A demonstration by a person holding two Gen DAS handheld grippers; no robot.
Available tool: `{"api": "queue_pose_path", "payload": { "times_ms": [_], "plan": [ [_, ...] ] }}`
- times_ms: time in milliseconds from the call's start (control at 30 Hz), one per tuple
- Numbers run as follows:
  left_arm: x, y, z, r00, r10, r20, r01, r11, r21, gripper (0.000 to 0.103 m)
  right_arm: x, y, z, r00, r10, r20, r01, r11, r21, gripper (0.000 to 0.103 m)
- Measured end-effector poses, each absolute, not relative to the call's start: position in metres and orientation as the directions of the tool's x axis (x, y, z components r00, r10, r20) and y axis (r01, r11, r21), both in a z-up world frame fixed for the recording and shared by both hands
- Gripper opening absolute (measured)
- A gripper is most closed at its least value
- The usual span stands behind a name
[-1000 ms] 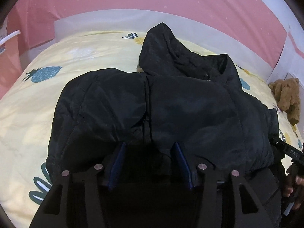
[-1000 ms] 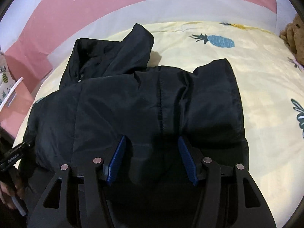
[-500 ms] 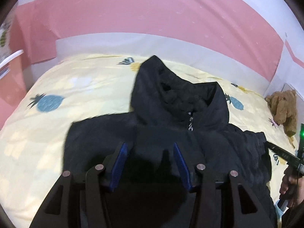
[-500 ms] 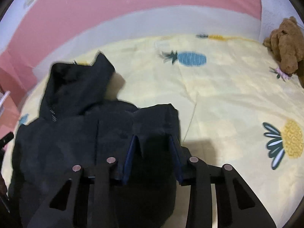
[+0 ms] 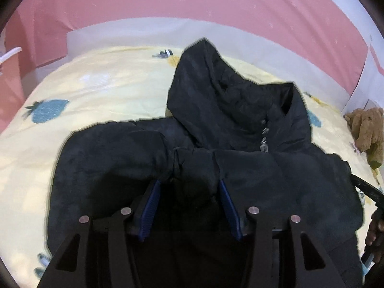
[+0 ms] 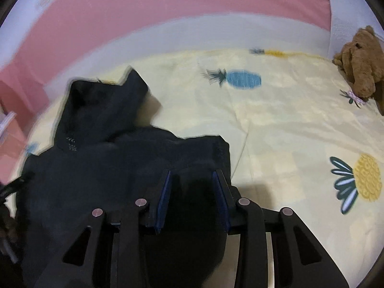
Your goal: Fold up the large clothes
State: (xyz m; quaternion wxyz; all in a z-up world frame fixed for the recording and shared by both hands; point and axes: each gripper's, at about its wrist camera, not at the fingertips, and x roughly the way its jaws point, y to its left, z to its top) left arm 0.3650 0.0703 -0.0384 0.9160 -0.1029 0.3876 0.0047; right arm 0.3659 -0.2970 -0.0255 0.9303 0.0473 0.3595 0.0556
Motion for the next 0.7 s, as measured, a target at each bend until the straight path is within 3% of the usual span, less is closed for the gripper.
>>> {"api": "queue_pose_path", "payload": {
  "times_ms": [133, 233, 333, 433, 567, 700],
  "plan": [
    [0.333, 0.067, -0.026, 0.738, -0.092, -0.668, -0.036, 0.984, -0.175, 0.051, 0.343, -0.287, -0.034, 0.713, 0.162, -0.682, -0.119, 0.987, 0.11, 0.036],
    [0.337, 0.065, -0.054, 0.692, -0.061, -0.719, -0.047, 0.99, -0.129, 0.051, 0.357, -0.278, -0.076, 0.628, 0.167, -0.76, -0.139, 0.985, 0.101, 0.036],
    [0.342, 0.073, -0.065, 0.697, -0.093, -0.711, -0.043, 0.984, -0.17, 0.052, 0.362, -0.274, -0.089, 0.633, 0.157, -0.758, -0.14, 0.986, 0.087, 0.036],
    [0.342, 0.072, -0.06, 0.688, -0.076, -0.721, -0.049, 0.987, -0.15, 0.051, 0.358, -0.272, -0.076, 0.635, 0.13, -0.761, -0.124, 0.99, 0.066, 0.037],
    [0.329, 0.074, -0.033, 0.709, -0.09, -0.699, -0.047, 0.984, -0.174, 0.05, 0.35, -0.263, -0.037, 0.71, 0.159, -0.686, -0.149, 0.986, 0.075, 0.037],
    [0.351, 0.068, -0.023, 0.736, -0.043, -0.676, -0.05, 0.992, -0.117, 0.05, 0.38, -0.234, -0.038, 0.692, 0.169, -0.702, -0.189, 0.981, 0.049, 0.037]
  ]
}}
